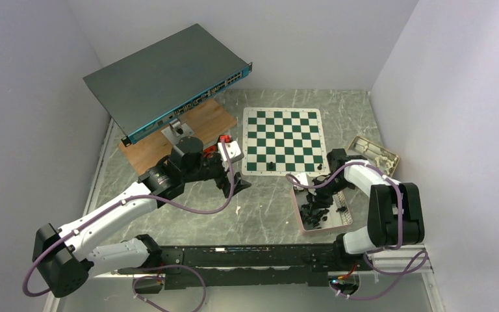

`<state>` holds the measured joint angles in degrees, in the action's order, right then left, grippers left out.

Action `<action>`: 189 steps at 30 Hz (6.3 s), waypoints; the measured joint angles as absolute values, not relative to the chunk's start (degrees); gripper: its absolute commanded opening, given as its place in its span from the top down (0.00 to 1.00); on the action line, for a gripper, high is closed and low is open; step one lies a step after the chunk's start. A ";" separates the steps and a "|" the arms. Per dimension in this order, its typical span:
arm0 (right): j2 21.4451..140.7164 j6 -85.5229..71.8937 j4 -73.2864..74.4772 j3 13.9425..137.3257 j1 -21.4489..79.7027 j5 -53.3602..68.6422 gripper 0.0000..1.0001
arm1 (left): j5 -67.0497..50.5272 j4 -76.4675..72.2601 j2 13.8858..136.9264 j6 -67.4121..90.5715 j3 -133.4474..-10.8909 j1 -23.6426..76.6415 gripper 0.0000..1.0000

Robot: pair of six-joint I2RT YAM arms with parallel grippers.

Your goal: Set up the chess pieces on the board

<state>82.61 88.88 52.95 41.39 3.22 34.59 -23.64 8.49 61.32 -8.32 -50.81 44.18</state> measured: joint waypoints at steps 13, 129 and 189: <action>82.67 85.78 51.90 41.47 3.33 34.30 0.99 | -25.89 8.47 61.39 -8.27 -50.81 44.47 0.00; 62.19 50.46 50.39 50.06 -12.40 67.81 0.22 | -9.06 1.83 86.96 22.72 -68.31 53.06 1.00; 61.12 30.46 34.17 48.03 -22.00 55.96 0.21 | -2.57 14.50 123.74 6.74 -95.72 50.50 1.00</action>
